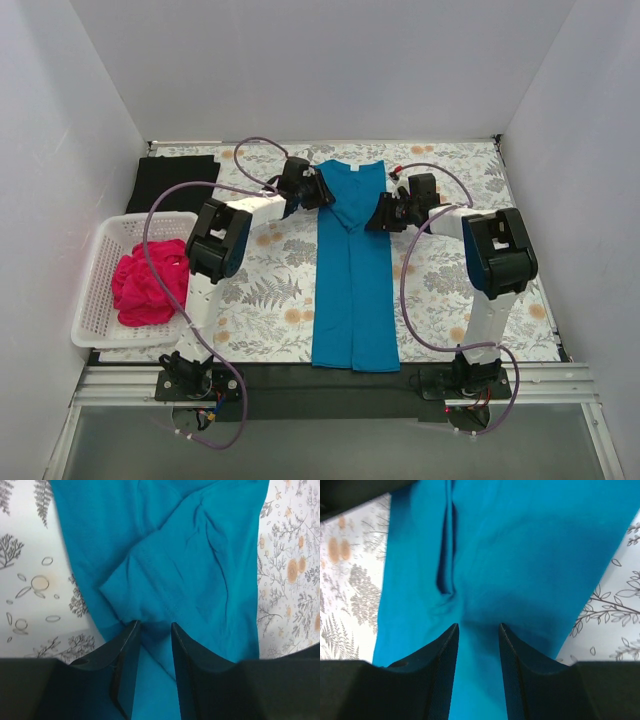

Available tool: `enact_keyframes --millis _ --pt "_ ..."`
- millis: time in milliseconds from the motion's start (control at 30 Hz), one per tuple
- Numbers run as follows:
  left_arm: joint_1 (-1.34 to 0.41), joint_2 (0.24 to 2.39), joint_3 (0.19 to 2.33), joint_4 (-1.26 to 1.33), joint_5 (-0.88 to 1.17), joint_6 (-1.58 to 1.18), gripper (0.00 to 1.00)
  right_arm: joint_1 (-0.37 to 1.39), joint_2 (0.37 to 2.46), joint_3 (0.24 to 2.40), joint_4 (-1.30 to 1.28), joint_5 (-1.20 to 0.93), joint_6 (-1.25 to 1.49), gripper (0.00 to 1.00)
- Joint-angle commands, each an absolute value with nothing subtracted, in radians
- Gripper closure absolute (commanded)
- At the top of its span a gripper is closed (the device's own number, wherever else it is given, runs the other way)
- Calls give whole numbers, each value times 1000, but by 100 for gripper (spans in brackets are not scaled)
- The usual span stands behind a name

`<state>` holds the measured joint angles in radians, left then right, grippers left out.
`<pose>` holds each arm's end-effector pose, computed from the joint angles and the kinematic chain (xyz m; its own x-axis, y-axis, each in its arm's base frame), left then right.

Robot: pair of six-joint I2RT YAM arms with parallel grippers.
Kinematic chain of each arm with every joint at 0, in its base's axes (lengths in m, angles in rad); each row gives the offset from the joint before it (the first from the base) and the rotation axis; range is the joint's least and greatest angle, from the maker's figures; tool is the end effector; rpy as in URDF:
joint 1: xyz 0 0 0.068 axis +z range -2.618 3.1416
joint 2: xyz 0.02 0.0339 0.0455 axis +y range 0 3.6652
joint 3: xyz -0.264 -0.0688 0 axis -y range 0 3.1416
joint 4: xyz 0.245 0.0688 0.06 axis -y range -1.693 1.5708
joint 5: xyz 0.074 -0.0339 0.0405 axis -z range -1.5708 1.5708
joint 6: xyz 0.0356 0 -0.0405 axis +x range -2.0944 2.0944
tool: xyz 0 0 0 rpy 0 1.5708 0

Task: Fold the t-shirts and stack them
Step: Fold the tshirt

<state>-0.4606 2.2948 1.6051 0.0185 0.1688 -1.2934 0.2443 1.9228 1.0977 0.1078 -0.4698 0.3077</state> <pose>0.4519 -0.2309 0.1338 -0.6873 -0.7174 -0.1140 -0.3835 0.4917 -0.7818 0.3852 0.1126 0.1525 -0.7735 0.0855 -0.6281 -0.3278 0.7941 0.5118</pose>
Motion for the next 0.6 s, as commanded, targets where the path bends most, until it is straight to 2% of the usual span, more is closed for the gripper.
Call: enact_keyframes --millis 0,333,433,567 --pt "-466 2313 1666 57 195 -1273 70 239 1977 1155 129 -508 302 56" --pt "-433 2470 1854 -27 75 -1298 70 195 2152 1330 130 -528 291 56" --pt "-433 2477 1894 -32 77 -1282 66 184 2148 1353 129 -541 304 56" --pt "-434 2409 1850 -28 61 -1270 57 184 2018 1283 91 -499 305 55"
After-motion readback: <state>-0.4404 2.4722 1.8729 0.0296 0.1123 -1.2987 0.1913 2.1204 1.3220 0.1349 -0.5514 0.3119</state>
